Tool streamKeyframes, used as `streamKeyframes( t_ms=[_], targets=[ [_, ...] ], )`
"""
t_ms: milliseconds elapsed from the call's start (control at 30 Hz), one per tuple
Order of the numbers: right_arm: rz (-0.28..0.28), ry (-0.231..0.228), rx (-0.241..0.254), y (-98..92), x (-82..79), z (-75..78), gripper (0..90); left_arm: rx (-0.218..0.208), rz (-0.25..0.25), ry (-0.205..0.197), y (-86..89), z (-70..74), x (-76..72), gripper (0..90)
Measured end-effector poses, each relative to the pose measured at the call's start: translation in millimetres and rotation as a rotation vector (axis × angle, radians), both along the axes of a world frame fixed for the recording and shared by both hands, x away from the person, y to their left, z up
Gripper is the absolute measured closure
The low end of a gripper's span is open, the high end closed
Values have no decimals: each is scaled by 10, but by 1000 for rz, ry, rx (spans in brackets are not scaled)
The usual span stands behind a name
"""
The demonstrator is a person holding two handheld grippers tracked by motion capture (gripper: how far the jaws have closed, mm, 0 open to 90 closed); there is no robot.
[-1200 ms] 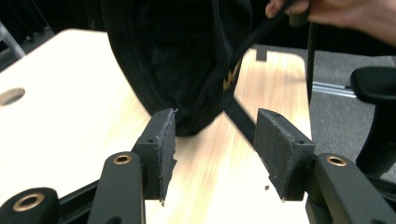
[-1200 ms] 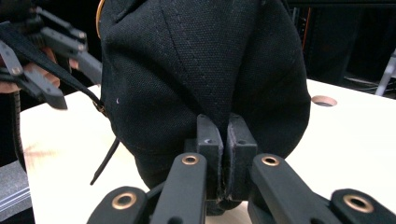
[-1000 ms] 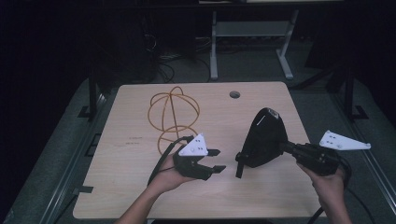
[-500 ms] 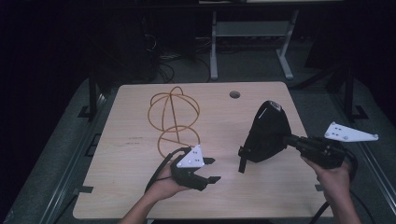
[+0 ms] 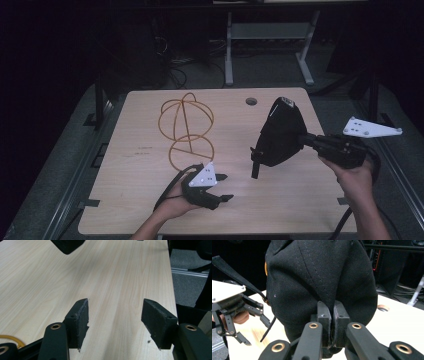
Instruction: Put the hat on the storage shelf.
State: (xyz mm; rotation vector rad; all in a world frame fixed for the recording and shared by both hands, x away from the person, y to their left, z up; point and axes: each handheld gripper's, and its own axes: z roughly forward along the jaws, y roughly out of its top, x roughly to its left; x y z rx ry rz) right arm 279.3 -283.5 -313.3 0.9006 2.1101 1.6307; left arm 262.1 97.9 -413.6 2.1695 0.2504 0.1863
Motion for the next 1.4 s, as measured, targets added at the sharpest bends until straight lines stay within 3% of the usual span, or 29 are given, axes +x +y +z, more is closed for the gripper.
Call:
streamKeyframes(
  t_ms=[533, 1400],
  targets=[
    [55, -4, -20, 253, 178, 277, 862, 11, 5, -18, 22, -2, 22, 385],
    [149, -39, -40, 788, 485, 744, 862, 7, 14, -4, 61, -6, 35, 386]
  ],
)
